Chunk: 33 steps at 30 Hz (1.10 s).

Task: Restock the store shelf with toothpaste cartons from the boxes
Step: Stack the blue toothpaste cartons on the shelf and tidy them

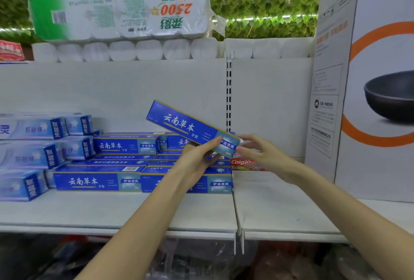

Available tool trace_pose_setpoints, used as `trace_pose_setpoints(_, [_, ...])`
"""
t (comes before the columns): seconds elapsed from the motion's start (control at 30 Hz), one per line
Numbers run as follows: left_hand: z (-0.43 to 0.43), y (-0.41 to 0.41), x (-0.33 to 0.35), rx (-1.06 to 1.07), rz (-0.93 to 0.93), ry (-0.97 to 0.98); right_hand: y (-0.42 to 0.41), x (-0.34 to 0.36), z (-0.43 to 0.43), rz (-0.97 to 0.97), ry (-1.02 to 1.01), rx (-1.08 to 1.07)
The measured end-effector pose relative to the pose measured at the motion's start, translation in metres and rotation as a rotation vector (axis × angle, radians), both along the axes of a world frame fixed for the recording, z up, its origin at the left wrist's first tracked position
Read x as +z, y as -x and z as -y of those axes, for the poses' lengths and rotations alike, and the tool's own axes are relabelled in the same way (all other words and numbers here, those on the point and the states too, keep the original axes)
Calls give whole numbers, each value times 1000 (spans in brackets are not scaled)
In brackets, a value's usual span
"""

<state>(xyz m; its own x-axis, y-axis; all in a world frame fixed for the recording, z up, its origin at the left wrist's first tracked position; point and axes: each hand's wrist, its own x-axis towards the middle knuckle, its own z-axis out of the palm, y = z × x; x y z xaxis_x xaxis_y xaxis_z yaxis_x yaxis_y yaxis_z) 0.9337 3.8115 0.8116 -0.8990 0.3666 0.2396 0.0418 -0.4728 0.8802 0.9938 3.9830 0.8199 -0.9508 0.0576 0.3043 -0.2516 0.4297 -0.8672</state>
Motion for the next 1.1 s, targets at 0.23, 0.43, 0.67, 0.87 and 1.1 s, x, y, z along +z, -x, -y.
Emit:
trace_pose_setpoints(0.23, [2, -12, 13, 112, -141, 436, -4, 17, 9, -96, 105, 1])
trace_pose_setpoints(0.43, [44, -7, 11, 249, -256, 556, 15, 16, -18, -97, -83, -184])
trace_pose_setpoints(0.67, [101, 18, -1, 686, -690, 1100, 52, -13, -15, -7, -1, -225])
trace_pose_setpoints(0.87, [120, 29, -33, 791, -719, 1436, 72, -11, 6, -24, 17, -185])
trace_pose_setpoints(1.1, [121, 33, -42, 848, -774, 1418, 89, -4, 12, -18, -44, -170])
